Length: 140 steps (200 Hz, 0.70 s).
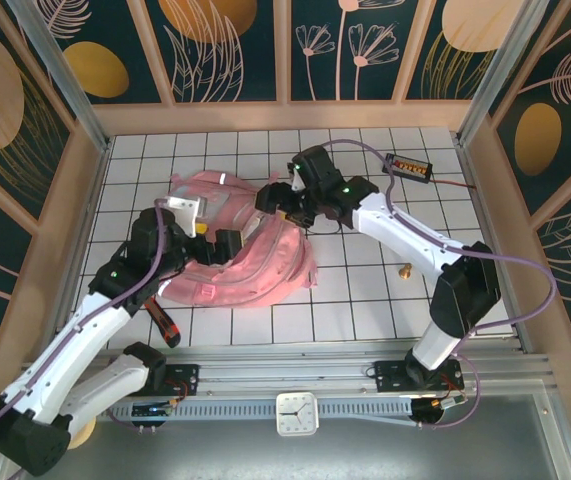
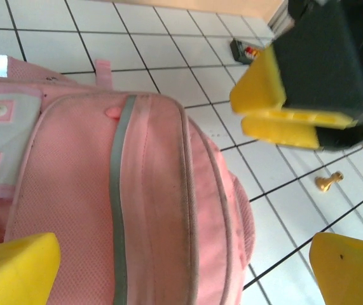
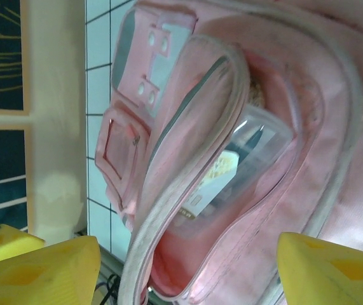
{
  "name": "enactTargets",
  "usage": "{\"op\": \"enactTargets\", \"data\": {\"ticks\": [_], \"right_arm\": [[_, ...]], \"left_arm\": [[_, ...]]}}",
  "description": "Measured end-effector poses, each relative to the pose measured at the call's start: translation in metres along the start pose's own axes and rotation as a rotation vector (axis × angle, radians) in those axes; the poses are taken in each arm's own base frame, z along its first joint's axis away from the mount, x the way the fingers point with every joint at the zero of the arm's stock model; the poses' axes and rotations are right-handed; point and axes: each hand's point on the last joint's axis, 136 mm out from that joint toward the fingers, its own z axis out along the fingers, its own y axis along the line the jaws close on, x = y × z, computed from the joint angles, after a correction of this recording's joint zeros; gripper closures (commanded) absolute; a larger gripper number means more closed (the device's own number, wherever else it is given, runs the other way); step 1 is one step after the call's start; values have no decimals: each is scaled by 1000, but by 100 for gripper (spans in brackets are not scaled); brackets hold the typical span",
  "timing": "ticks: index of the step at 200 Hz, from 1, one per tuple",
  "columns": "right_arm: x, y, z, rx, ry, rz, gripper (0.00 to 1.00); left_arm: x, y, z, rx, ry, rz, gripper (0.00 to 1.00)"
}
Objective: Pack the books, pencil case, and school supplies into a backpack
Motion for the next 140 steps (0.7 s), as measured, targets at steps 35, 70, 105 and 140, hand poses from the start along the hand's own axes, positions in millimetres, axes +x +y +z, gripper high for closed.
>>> {"op": "enactTargets", "data": {"ticks": [35,70,105,140], "right_arm": [[35,3,7,51,70,-32,33],[86,14,13,169,75,-139,31],[133,41,10,262,17,-239,31],[160,48,48,360,-39,-274,31]], "left_arm": [[3,17,-30,-93,-72,-239,1],[62,58,-37,-221,-62,-569,1],[93,95,-35,-371,-99,-751,1],[88,123,-47,-471,-239,-874,1]]}}
